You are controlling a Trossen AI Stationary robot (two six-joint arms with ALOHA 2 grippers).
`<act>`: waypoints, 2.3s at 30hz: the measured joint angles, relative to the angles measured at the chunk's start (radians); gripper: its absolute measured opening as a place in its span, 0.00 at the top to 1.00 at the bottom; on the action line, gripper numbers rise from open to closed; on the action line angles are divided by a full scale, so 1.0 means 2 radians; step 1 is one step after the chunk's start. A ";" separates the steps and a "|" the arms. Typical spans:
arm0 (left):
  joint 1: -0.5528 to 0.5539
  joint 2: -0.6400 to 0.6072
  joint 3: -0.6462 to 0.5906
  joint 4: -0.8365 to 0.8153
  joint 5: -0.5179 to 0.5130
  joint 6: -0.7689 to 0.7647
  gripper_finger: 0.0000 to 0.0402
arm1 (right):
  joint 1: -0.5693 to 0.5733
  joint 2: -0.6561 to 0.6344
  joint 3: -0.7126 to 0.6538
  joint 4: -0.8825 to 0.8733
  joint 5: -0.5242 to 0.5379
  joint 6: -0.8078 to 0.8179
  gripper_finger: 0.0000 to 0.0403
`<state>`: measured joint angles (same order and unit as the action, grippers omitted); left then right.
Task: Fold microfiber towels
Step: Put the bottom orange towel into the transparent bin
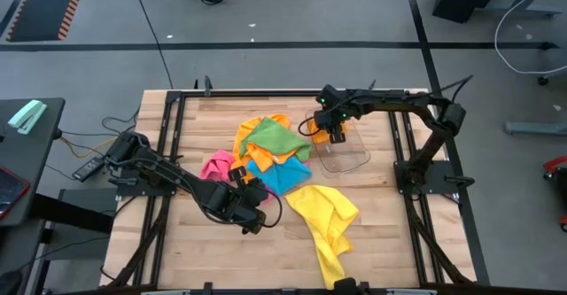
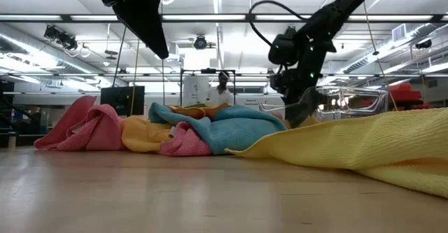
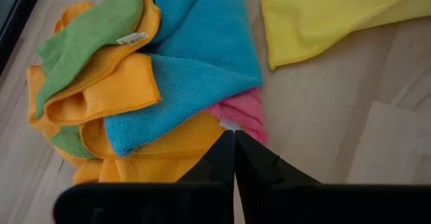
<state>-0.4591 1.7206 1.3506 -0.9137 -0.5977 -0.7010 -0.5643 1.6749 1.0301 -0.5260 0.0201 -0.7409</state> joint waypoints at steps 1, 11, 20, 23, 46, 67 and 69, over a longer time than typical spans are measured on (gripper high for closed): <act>0.000 0.000 0.000 0.001 0.002 -0.001 0.94 | -0.002 0.000 -0.012 0.015 0.000 -0.008 0.56; -0.009 0.000 0.000 0.003 0.041 -0.013 0.97 | -0.015 -0.003 -0.082 0.112 -0.035 -0.022 0.59; -0.007 0.000 0.000 0.006 0.040 -0.021 0.93 | -0.015 -0.005 -0.036 0.083 -0.025 0.002 0.65; -0.007 0.000 0.000 0.006 0.040 -0.029 0.93 | -0.015 -0.005 -0.014 0.046 -0.023 0.008 0.63; -0.009 0.000 0.000 0.028 0.040 -0.036 0.96 | -0.010 -0.006 -0.005 0.020 -0.097 0.101 0.70; -0.020 0.000 0.000 0.036 0.083 -0.037 0.98 | 0.005 0.051 -0.050 0.186 -0.092 0.100 0.79; -0.025 0.000 0.000 0.035 0.085 -0.037 0.98 | 0.005 0.062 -0.048 0.189 -0.093 0.102 0.79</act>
<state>-0.5093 1.7206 1.3514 -0.8444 -0.4282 -0.7740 -0.5541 1.7982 0.9341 -0.1472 -0.1653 -0.5375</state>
